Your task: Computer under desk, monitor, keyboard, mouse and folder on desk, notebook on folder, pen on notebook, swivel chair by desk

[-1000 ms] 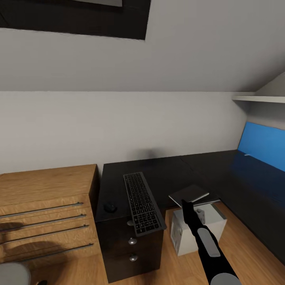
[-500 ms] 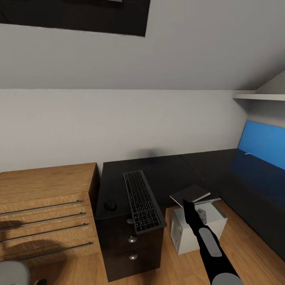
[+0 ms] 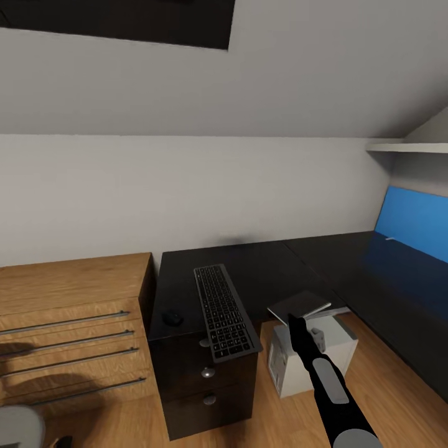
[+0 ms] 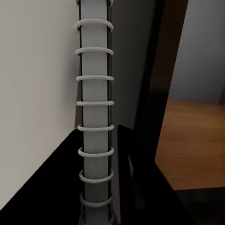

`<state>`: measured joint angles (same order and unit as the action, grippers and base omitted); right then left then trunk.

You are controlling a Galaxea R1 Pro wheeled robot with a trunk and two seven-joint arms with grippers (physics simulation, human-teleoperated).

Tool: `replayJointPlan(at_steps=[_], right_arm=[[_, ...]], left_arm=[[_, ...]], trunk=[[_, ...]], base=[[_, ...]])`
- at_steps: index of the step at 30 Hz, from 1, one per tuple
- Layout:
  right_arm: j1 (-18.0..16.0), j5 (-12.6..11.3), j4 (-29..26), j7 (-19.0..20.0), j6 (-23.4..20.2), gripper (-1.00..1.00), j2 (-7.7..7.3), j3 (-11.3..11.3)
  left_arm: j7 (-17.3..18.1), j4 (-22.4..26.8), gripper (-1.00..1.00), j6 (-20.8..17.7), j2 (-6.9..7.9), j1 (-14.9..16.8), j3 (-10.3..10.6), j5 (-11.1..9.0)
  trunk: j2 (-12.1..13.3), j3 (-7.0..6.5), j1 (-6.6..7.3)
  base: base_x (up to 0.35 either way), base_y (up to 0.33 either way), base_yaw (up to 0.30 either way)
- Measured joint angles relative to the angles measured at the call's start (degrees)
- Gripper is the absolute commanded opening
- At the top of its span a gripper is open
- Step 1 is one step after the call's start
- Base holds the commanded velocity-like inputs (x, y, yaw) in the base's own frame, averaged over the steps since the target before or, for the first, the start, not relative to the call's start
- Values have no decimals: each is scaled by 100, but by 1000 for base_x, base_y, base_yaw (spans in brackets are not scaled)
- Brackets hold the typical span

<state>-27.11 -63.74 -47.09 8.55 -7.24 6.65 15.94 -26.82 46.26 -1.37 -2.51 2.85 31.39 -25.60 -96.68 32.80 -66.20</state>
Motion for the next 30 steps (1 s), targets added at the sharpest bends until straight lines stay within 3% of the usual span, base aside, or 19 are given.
replayJointPlan(at_steps=[10, 20, 30], right_arm=[[0, 0, 0, 0, -5, -100, 1, 0], [0, -1, 0, -4, -8, -100, -1, 0], [0, -8, 0, -8, -31, -100, -4, 0]], left_arm=[[5, 5, 100, 134, 40, 0, -13, 15], [22, -9, 100, 242, 52, -1, -8, 23], [24, -16, 100, 248, 53, -1, -11, 19]], trunk=[[0, 0, 0], [0, 0, 2], [0, 0, 0]], base=[[2, 0, 0], [177, 38, 0], [32, 6, 0]])
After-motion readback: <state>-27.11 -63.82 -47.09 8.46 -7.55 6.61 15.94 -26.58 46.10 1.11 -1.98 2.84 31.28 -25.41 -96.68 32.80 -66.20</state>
